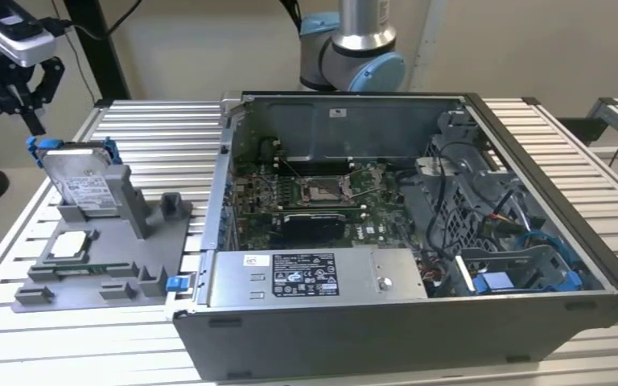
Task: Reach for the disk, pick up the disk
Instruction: 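Pick up the disk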
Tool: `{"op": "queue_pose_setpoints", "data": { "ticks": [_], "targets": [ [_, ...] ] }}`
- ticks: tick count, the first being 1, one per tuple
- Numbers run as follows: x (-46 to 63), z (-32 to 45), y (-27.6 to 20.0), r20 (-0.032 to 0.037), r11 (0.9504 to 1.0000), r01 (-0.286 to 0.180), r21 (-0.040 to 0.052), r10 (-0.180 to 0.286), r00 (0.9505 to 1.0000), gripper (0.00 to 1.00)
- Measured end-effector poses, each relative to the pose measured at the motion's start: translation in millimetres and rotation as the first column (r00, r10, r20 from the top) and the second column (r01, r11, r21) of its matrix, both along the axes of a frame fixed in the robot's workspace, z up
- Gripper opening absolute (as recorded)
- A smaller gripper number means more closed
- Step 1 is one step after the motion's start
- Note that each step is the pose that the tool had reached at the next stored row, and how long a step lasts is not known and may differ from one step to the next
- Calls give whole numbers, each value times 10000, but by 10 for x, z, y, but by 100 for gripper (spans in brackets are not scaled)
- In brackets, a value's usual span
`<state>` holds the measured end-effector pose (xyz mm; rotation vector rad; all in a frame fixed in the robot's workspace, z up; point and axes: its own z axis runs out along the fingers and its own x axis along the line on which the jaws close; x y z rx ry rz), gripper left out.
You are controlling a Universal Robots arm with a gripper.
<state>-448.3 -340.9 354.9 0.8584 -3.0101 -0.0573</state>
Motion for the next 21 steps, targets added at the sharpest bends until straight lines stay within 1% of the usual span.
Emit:
{"op": "queue_pose_setpoints", "data": {
  "ticks": [2, 5, 7, 10, 12, 16, 18, 21],
  "targets": [
    [-1, 0, 0, 0, 9994, -337, 0, 337, 9994, 0],
    [-1, 0, 0, 0, 9967, -808, 0, 808, 9967, 0],
    [-2, 0, 0, 0, 9938, -1110, 0, 1110, 9938, 0],
    [-4, 0, 0, 0, 9874, -1579, 0, 1579, 9874, 0],
    [-4, 1, 0, -1, 9823, -1875, -1, 1875, 9823, 0],
    [-6, 0, 0, 0, 9694, -2455, 0, 2455, 9694, 0],
    [-7, 0, 0, 0, 9616, -2744, 0, 2744, 9616, 0],
    [-8, 0, 0, 0, 9485, -3167, 0, 3167, 9485, 0]
  ]
}}
